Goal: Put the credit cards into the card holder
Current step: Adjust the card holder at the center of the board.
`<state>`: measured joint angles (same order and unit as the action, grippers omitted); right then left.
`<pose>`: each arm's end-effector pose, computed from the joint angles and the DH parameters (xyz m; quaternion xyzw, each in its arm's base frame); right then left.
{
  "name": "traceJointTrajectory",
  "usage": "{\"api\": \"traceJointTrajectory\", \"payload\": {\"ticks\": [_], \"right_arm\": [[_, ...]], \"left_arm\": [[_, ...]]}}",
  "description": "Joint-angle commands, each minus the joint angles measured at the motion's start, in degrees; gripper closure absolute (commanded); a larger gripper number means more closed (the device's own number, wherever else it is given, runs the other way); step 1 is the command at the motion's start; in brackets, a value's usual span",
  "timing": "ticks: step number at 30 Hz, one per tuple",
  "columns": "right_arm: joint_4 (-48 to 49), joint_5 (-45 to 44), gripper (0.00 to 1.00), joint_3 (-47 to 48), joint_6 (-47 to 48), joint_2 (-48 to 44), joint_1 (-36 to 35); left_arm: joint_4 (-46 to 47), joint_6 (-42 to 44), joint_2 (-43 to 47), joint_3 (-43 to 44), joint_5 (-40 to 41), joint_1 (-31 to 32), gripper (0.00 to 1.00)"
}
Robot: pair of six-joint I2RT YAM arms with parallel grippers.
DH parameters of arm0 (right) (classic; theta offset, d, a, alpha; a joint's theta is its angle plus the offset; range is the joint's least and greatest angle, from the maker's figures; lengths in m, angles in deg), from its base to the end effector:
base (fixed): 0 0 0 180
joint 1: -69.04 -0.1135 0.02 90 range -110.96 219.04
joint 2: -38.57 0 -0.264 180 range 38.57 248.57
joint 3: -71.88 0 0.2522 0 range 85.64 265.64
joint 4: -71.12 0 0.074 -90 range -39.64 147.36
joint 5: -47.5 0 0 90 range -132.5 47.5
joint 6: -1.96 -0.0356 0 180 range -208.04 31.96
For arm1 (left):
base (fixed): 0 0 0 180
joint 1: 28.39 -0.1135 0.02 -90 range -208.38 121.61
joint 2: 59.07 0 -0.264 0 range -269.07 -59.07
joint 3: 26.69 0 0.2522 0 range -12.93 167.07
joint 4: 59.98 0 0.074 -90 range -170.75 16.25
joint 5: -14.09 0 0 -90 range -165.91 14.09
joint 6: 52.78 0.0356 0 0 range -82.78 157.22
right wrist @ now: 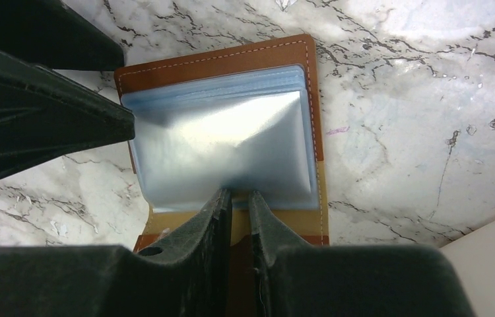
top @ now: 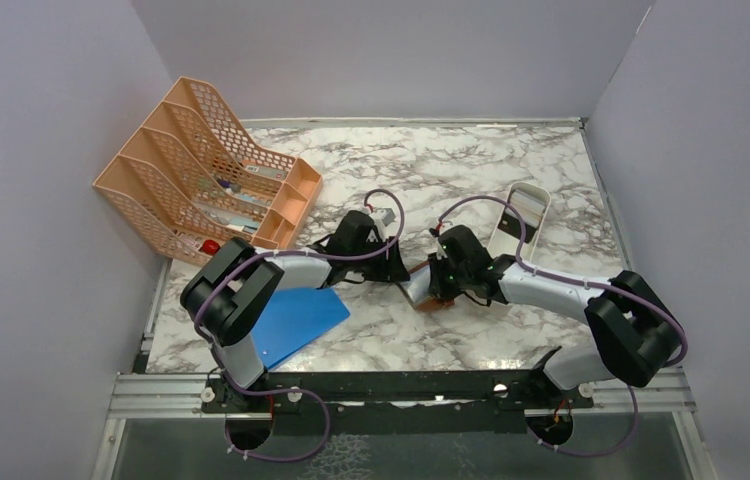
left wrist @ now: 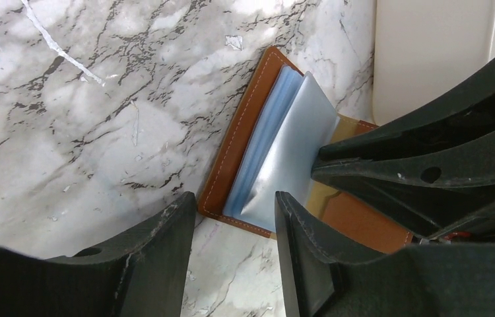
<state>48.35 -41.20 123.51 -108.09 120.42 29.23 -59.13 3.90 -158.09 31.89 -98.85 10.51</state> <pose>0.2042 0.1712 0.1604 -0.1663 0.9336 0.1677 0.2697 0.2525 -0.2216 0.1426 0.1277 0.8815 -0.3913 0.2311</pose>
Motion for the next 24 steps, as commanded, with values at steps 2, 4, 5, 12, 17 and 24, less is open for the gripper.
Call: {"api": "traceJointTrajectory", "payload": {"ticks": [2,4,5,12,17,24], "right_arm": [[1.4,1.6,0.79,-0.5,0.6,-0.4,-0.4],[1.4,1.8,0.79,-0.4,0.6,-0.2,-0.4],[1.5,1.9,0.79,-0.6,0.5,-0.2,-0.4],[1.2,-0.2,0.78,-2.5,-2.9,-2.0,-0.4],[-2.3,2.9,0.73,-0.1,-3.3,-6.0,-0.4],[-6.9,6.0,0.72,2.6,-2.6,-8.6,-0.3]], "left_arm": [[-2.5,2.9,0.9,0.7,1.4,-1.5,0.48],[-2.6,3.0,1.2,0.4,2.3,-2.4,0.47],[-2.7,2.9,1.0,0.5,2.3,-2.6,0.47],[-0.1,1.3,-3.0,0.3,-1.4,-2.6,0.45],[0.9,0.8,-3.6,0.4,-3.1,-2.6,0.45],[1.5,0.6,-4.2,-0.3,-3.3,-2.6,0.45]]}}
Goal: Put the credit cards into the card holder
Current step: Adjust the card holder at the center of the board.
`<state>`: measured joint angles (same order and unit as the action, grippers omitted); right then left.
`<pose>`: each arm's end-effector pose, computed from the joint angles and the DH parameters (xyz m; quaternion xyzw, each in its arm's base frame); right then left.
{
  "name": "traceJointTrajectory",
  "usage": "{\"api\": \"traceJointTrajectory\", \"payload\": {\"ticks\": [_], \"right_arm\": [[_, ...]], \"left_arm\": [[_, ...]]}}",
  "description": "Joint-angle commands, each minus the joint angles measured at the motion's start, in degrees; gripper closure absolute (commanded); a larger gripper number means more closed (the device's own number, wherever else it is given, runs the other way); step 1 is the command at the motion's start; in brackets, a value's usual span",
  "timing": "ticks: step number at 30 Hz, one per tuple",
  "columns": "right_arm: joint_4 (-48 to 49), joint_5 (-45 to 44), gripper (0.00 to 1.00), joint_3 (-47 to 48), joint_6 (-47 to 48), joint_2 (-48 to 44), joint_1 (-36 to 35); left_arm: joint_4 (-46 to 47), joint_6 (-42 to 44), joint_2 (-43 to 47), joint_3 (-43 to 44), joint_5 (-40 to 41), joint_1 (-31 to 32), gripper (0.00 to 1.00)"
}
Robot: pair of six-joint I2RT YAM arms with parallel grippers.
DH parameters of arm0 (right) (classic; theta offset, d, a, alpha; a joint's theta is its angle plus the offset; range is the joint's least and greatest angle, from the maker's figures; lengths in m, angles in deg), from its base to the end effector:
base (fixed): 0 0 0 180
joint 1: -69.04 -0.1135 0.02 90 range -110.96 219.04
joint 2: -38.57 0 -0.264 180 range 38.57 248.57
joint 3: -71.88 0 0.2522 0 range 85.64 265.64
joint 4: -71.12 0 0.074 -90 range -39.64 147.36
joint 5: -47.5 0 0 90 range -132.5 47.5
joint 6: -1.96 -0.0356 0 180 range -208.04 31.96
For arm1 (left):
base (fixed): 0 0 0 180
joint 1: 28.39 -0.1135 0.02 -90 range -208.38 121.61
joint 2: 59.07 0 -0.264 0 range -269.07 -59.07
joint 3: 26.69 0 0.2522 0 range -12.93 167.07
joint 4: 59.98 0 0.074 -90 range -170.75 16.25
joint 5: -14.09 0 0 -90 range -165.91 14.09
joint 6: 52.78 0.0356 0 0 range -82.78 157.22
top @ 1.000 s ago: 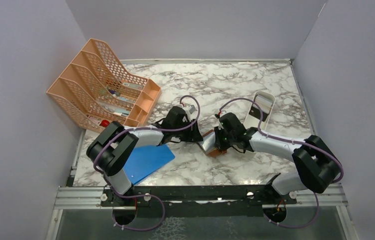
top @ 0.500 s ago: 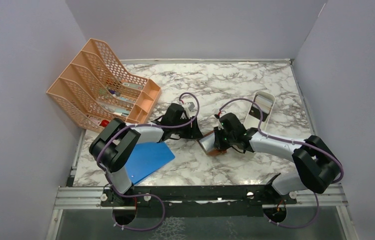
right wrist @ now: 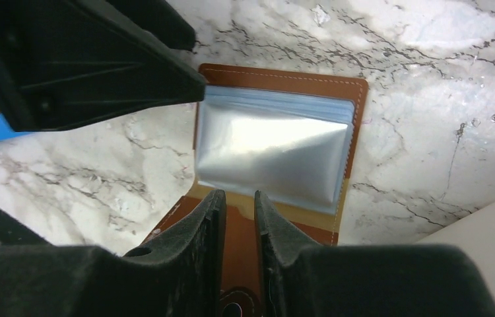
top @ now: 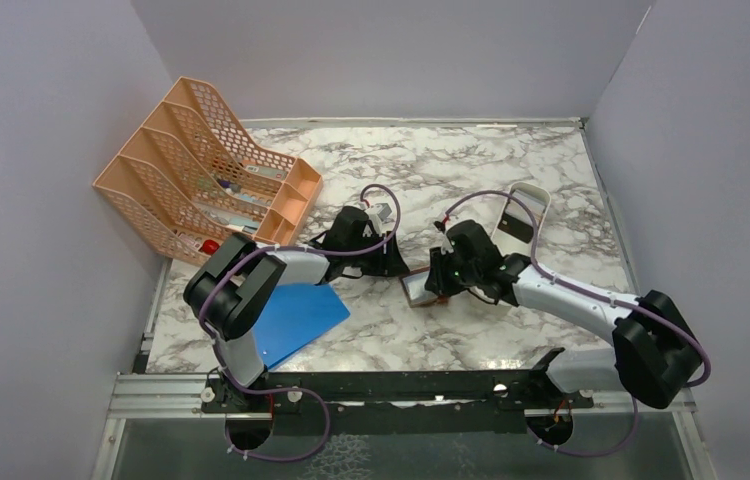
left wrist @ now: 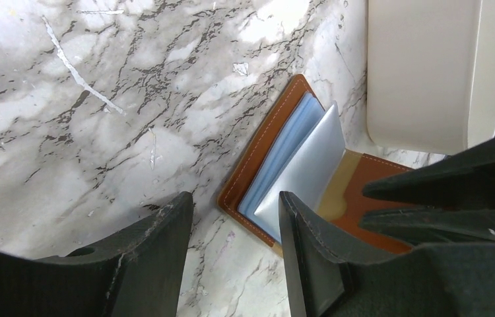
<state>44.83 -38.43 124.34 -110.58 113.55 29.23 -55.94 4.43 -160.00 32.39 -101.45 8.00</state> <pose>0.1955 0.1663 0.1895 -0.1528 0.9230 0.2104 0.2836 0.2660 -0.2151 0.1394 0.1247 0.8724 -0.4070 0.2405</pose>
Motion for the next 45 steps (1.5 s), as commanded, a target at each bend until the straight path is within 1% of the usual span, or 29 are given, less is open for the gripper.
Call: {"api": "traceJointTrajectory", "payload": {"ticks": [1,6,9,12,15,21,26,30,39,45], "right_arm": [[-3.6,4.1,0.72,1.7,-0.3,-1.9,-0.4],[-3.9,9.4,0.73,1.0,-0.8,-3.1,-0.4],[-6.9,11.0,0.73,0.7,-2.0,-3.6,-0.4],[-7.0,12.3,0.73,-2.6,-4.6,-4.2,-0.4],[-6.7,10.9,0.73,-5.5,-6.9,-3.4,-0.4],[-2.6,11.2,0.74,-10.6,-10.5,-4.4,-0.4],[-1.1,9.0,0.74,-11.8,-10.8,-5.0,-0.4],[-0.3,8.2,0.74,-12.4,-10.8,-4.4,-0.4],[0.2,7.7,0.74,-12.4,-10.6,-4.2,-0.4],[0.5,8.0,0.74,-12.5,-10.4,-4.0,-0.4]], "left_arm": [[-1.5,0.0,-2.5,-0.9,-0.7,0.0,0.45],[-1.1,-0.4,-3.0,-0.9,-1.0,0.1,0.45],[-1.1,-0.3,-2.6,-1.0,-0.9,0.1,0.45],[-1.2,0.0,-2.5,-0.8,-1.4,0.1,0.45],[-1.1,0.2,-2.4,-0.4,-2.0,0.1,0.45],[-0.9,1.3,-2.8,1.3,-5.0,0.3,0.44],[-0.9,3.3,-3.9,3.0,-10.8,1.1,0.43],[-0.9,4.7,-3.4,3.2,-13.4,1.4,0.42],[-1.2,5.6,-4.5,3.7,-15.8,2.5,0.41],[-1.2,4.2,-2.8,4.4,-13.9,1.6,0.40]]}}
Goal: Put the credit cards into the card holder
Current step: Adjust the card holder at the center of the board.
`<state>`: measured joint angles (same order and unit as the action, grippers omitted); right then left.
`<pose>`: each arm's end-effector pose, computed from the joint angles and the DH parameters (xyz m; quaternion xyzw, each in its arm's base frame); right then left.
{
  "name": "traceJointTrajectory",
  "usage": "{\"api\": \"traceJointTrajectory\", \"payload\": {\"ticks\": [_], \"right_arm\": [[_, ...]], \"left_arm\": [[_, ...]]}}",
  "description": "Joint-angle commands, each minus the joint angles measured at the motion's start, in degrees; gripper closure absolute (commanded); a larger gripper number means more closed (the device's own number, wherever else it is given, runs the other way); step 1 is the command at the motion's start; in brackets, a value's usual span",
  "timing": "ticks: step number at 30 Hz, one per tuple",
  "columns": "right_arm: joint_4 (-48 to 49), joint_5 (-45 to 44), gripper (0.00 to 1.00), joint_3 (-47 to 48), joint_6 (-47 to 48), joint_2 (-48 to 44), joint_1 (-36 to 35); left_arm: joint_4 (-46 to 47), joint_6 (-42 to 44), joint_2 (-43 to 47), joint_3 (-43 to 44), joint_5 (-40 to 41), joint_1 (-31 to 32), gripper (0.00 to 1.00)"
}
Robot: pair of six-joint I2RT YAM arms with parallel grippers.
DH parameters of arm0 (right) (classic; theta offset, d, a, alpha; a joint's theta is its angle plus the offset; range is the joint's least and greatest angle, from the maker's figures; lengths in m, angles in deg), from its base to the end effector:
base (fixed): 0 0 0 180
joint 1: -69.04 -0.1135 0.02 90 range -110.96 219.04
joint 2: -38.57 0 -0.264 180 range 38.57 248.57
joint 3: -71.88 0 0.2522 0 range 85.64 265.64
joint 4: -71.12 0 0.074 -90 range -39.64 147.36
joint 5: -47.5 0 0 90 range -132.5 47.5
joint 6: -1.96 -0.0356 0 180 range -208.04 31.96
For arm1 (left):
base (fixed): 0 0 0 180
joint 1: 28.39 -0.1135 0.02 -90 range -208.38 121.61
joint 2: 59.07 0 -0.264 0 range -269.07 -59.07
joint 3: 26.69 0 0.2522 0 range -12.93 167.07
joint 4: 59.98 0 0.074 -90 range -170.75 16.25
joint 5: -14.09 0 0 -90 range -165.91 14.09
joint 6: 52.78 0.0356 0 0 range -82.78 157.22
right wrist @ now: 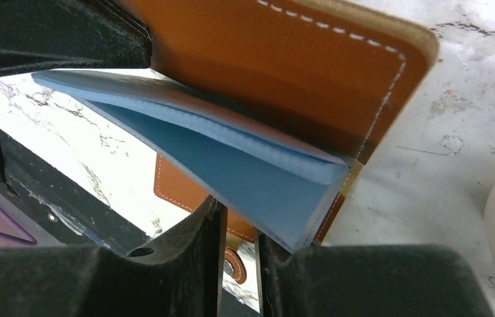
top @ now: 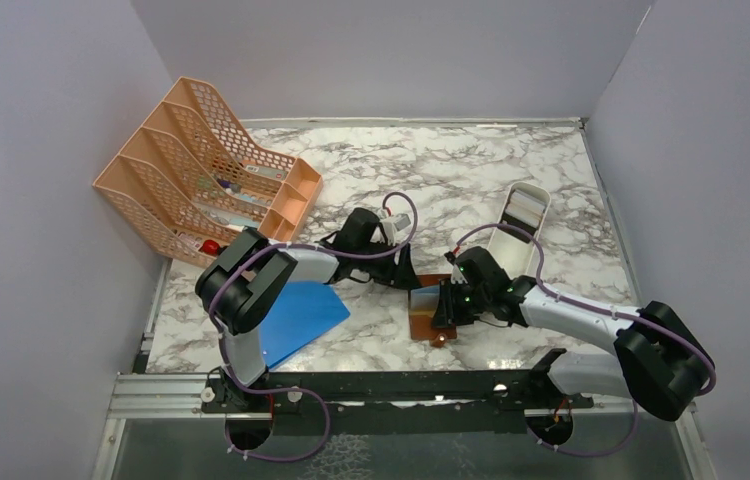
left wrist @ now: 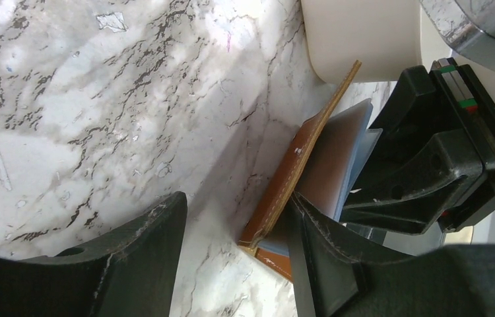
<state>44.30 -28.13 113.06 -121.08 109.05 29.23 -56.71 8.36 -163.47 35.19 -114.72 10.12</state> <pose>0.1573 0.1426 0.1488 -0.0924 0.9453 0.2679 0.1616 0.2602 -0.2356 0.1344 0.2136 0.8372 -0.4740 0.1698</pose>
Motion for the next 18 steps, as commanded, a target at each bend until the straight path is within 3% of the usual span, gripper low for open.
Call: {"api": "traceJointTrajectory", "payload": {"ticks": [1,18], "right_arm": [[1.1,-2.3,0.74,-1.2,0.2,0.4,-0.4],[1.3,-3.4,0.74,-1.6,-0.1,-1.7,-0.4]], "left_arm": [[-0.4,0.0,1.0,2.0,-0.8,-0.8,0.40],[-1.6,2.9,1.8,5.4,-9.6,-0.5,0.36]]}}
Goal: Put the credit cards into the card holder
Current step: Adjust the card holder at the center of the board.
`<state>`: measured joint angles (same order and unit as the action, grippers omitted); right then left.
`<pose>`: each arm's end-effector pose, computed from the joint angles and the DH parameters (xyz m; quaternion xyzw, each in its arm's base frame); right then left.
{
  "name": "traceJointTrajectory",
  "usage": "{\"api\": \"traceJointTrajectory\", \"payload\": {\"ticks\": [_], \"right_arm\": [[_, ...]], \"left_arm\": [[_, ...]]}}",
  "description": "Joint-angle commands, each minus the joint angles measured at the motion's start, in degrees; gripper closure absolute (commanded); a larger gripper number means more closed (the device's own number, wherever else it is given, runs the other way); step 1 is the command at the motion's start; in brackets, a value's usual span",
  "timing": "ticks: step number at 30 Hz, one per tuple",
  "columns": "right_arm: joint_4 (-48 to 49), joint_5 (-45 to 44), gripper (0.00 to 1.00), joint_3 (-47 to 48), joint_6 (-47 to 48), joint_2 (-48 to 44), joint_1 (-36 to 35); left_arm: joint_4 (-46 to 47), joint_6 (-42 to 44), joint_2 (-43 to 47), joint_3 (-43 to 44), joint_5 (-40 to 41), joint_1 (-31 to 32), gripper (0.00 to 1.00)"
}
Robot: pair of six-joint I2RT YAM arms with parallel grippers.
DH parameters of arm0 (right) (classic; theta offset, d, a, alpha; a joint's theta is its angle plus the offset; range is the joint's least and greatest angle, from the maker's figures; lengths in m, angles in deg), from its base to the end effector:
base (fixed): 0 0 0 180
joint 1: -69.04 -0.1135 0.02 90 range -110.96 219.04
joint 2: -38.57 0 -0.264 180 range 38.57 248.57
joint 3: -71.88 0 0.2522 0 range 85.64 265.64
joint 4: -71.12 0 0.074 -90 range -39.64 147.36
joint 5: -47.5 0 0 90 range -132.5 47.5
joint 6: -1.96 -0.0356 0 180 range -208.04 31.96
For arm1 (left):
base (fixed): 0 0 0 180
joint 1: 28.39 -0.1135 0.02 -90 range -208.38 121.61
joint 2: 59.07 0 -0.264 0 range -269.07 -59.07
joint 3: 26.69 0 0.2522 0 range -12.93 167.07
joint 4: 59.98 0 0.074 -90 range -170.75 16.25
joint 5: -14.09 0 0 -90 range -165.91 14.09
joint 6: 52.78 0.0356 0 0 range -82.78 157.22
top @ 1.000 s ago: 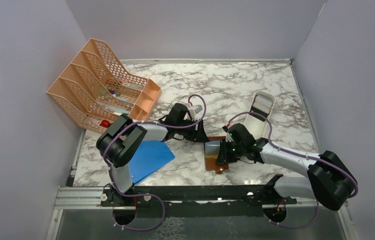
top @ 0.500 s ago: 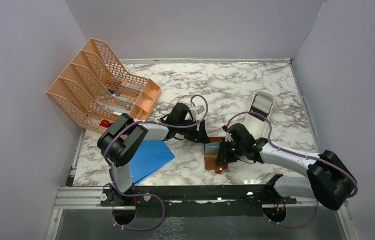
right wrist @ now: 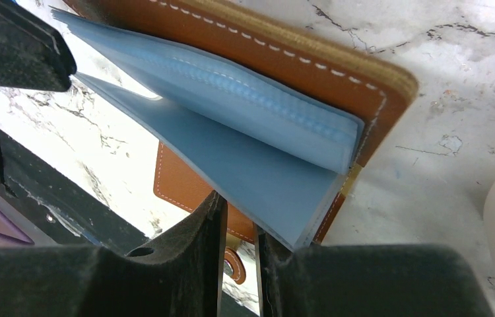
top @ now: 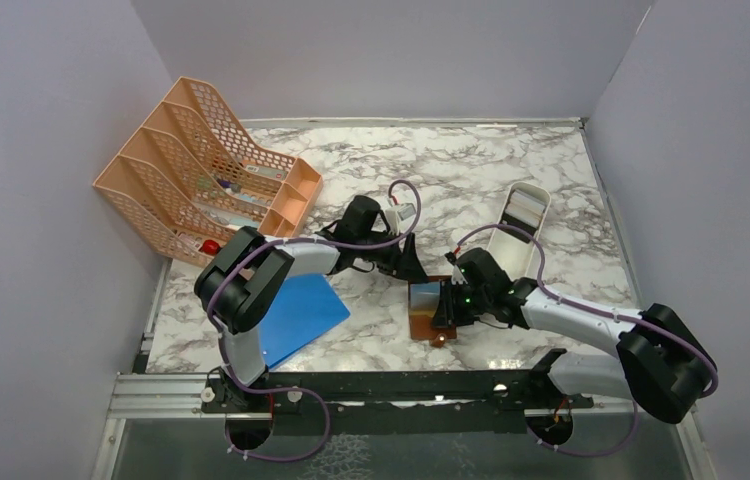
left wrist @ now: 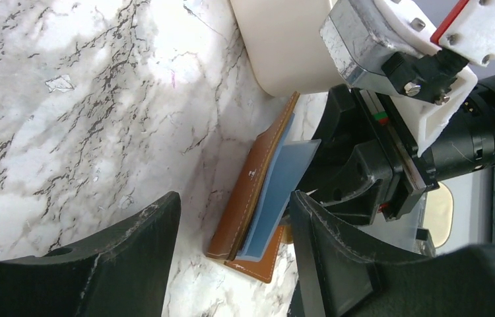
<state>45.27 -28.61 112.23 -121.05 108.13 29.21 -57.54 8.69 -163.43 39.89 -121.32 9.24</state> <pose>0.1559 0.1411 0.1488 -0.0926 0.9430 0.2697 0.1713 0.2740 -0.2433 0.1575 0.2417 0.8029 -0.5185 0.1677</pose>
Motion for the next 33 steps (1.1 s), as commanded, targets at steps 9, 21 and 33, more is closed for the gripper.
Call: {"api": "traceJointTrajectory", "payload": {"ticks": [9,21,33], "right_arm": [[0.0,-3.8,0.73,0.7,-0.3,-0.7,-0.4],[3.6,-5.1,0.58,10.1,-4.3,2.7,-0.4],[15.5,-0.5,0.39,16.8,-12.7,8.7,-0.4]], "left_arm": [[-8.5,6.4,4.4,-0.4,4.6,1.6,0.61],[-8.5,-1.2,24.0,-12.2,29.5,1.7,1.00],[-3.7,-6.8,35.9,-23.2,47.4,3.6,1.00]]}}
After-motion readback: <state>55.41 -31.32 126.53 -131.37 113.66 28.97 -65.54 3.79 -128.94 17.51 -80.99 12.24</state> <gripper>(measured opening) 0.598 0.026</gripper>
